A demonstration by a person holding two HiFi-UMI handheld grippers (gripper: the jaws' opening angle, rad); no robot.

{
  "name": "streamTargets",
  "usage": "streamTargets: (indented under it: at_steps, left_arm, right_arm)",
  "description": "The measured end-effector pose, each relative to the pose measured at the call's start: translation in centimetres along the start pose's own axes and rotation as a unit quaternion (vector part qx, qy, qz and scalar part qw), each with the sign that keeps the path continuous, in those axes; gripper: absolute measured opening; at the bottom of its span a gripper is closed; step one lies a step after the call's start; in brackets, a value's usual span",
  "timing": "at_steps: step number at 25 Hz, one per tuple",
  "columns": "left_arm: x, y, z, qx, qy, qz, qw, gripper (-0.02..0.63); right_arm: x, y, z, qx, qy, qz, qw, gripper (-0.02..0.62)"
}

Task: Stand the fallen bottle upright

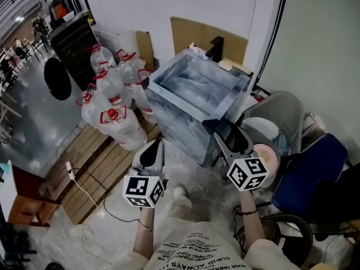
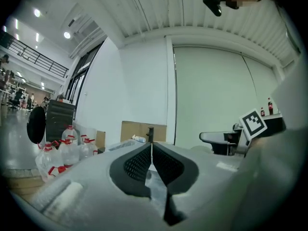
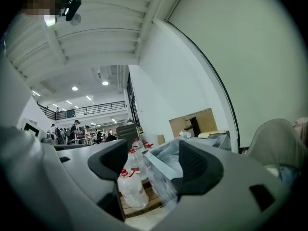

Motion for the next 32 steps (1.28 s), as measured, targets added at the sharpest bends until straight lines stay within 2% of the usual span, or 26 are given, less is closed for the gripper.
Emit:
streamTargets:
  at_steps: [7, 13, 16, 20, 32]
  left_arm:
    - [0.1, 7.1, 6.7, -0.018, -0.008, 0.006, 0.9998, 0.028]
    - [0.1, 12.8, 10.6, -0.048, -0.01, 0.009, 0.9988, 0.028]
    - [0.3, 14.8, 11.6, -0.063, -0.009, 0.007, 0.9979, 0.028]
    - [0.4, 16.7, 12.4, -0.08, -0.008, 0.007, 0.9967, 0.028]
    - [-0.5, 22.5, 15.0, -0.089, -0.012, 0.016, 0.9958, 0.028]
  right_arm:
    - [0.5, 8.2, -0.8, -0.026, -0.003, 0.002, 1.0, 0.316]
    - [0.3, 14.0, -1.2, -0.039, -0.009, 0.013, 0.999, 0.316]
    - [0.2, 15.8, -1.6, -0.045, -0.024, 0.034, 0.998, 0.316]
    - [0.5, 17.5, -2.3, -0.055, -0.027, 0.038, 0.997, 0.316]
    - [0.6, 22.7, -5.1, -0.072, -0.028, 0.045, 0.996, 0.316]
Point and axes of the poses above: the fingertips, and each gripper's own axes: y forward along the fingers, z to its left, x out of its top, the point moved 10 cm from there along -y, backward along the fingers, and after that the axes turned 3 degrees about y, right-handed, at the moved point
